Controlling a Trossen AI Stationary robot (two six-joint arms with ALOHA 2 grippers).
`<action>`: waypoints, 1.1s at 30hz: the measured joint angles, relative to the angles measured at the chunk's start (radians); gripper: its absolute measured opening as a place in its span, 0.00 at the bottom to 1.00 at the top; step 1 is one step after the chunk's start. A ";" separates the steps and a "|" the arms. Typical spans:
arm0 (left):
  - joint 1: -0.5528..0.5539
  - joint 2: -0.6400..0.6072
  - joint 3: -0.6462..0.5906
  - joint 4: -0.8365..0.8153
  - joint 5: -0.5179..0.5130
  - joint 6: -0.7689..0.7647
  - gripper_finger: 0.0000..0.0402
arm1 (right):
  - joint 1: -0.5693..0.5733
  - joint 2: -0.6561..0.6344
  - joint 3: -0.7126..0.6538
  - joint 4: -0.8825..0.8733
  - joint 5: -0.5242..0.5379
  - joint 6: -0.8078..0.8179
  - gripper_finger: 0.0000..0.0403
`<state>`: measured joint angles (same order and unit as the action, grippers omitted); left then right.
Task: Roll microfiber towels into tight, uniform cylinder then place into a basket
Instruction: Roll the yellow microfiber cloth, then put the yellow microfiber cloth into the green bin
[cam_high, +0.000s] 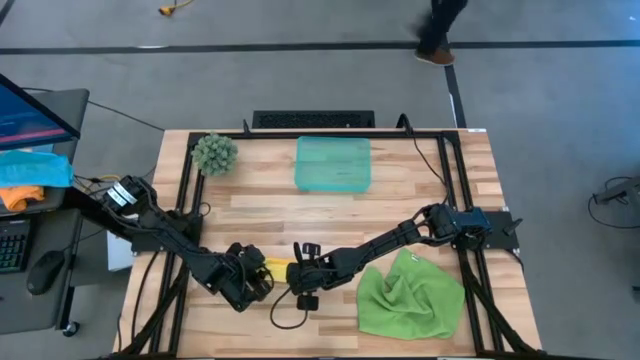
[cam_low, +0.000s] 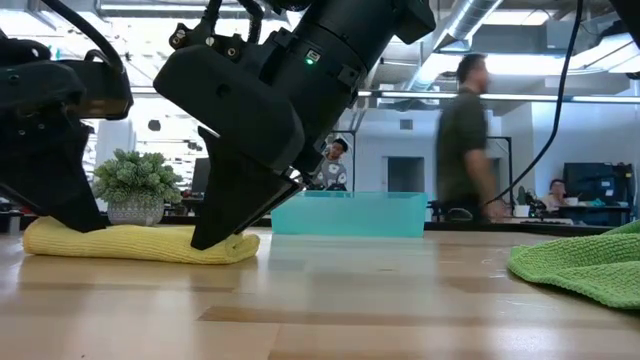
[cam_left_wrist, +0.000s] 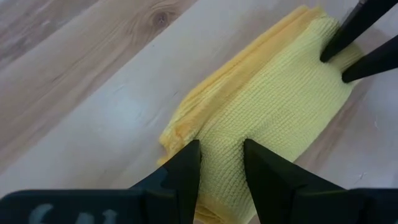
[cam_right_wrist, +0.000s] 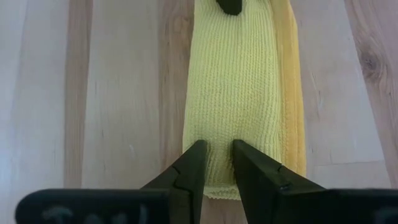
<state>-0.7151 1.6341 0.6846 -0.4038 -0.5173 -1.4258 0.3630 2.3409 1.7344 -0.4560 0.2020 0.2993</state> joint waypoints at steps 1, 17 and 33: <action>0.000 0.000 0.000 0.000 0.004 -0.014 0.29 | 0.000 0.000 0.000 0.000 0.000 0.000 0.27; 0.000 0.002 -0.002 0.001 0.012 -0.053 0.29 | -0.011 -0.102 0.071 -0.263 -0.063 -0.010 0.41; 0.000 0.003 -0.002 0.006 0.006 -0.038 0.29 | 0.019 -0.202 -0.107 -0.336 -0.043 -0.140 0.34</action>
<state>-0.7155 1.6369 0.6823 -0.3977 -0.5117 -1.4635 0.3824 2.1391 1.6274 -0.7917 0.1589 0.1596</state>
